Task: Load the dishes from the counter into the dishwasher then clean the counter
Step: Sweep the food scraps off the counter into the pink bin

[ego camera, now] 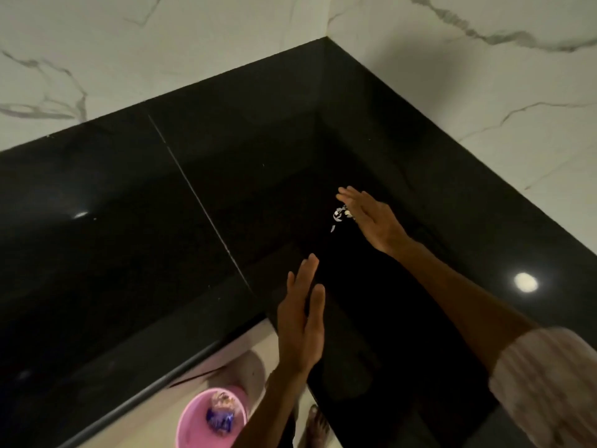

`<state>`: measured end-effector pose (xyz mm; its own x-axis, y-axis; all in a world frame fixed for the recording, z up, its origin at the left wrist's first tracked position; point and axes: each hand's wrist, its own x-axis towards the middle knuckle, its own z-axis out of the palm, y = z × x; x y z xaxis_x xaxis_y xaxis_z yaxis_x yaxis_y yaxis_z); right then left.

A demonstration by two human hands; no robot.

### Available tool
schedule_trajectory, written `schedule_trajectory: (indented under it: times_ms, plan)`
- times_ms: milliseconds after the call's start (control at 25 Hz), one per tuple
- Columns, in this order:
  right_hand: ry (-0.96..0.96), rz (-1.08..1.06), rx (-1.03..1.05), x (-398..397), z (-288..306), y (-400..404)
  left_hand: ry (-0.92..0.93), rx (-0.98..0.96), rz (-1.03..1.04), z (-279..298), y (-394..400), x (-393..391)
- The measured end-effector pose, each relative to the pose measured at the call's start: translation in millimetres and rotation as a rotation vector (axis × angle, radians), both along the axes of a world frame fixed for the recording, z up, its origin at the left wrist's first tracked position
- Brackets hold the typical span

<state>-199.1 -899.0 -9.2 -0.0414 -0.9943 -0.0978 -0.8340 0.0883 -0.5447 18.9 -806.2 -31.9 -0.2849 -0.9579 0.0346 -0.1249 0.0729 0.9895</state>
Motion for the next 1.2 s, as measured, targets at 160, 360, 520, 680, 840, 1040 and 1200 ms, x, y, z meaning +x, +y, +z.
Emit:
schedule_trajectory:
  times_ms: [160, 360, 520, 680, 840, 1040, 1200]
  plan:
    - [0.421, 0.11, -0.193, 49.7, 1.7, 35.9, -0.386, -0.162, 0.049, -7.0, 17.1, -9.6]
    - [0.607, 0.193, -0.059, 82.3, -10.0, 5.2, -0.578, -0.253, 0.1, -12.0, 14.9, -13.0]
    - [0.659, 0.049, 0.028, 66.3, -10.1, -27.7, -0.671, -0.298, 0.106, -8.8, 14.8, -15.4]
    - [0.532, -0.085, 0.093, 24.6, -11.3, -29.4, -0.656, -0.289, 0.116, -6.9, 14.4, -14.5]
    - [-0.017, -0.051, -0.095, -26.6, -7.9, -13.8, -0.456, -0.23, 0.139, -2.9, 15.9, -12.5]
    - [-0.155, 0.052, -0.11, -23.8, -15.4, -11.6, -0.003, -0.168, 0.229, -3.6, 21.4, -2.4]
    - [-0.302, 0.09, -0.072, -15.0, -12.6, 13.0, 0.27, -0.05, 0.232, -4.7, 28.3, 0.4]
